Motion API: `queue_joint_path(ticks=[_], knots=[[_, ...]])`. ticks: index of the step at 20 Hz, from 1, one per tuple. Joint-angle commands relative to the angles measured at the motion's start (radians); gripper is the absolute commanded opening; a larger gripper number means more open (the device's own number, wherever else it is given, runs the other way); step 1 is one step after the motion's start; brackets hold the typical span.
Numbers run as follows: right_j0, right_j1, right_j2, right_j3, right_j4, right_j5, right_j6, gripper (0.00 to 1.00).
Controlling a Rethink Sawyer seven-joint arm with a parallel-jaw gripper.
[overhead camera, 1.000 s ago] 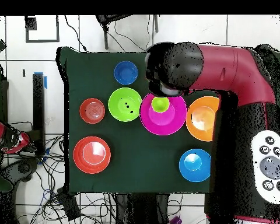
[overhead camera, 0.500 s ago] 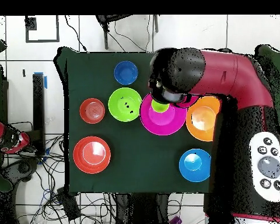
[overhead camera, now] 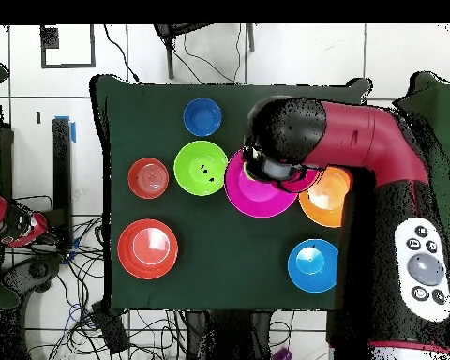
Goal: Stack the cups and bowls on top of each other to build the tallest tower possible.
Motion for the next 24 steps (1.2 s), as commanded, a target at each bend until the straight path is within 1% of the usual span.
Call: queue_joint_path(ticks=[1,6,10,14,18,21,24], knots=[[0.006,0.072,-0.004,0.174,0.0,-0.143,0.076,0.0],[-0.015,0.065,0.006,0.247,0.045,-0.231,0.085,0.0],[-0.024,0.093,0.004,0.272,0.063,-0.297,0.096,0.0],[-0.023,0.096,-0.002,0.301,0.086,-0.344,0.107,0.0],[-0.018,0.097,-0.021,0.317,0.09,-0.385,0.121,0.0],[-0.021,0.097,-0.028,0.355,0.092,-0.442,0.121,0.0],[-0.011,0.116,-0.055,0.344,0.073,-0.455,0.127,0.0]])
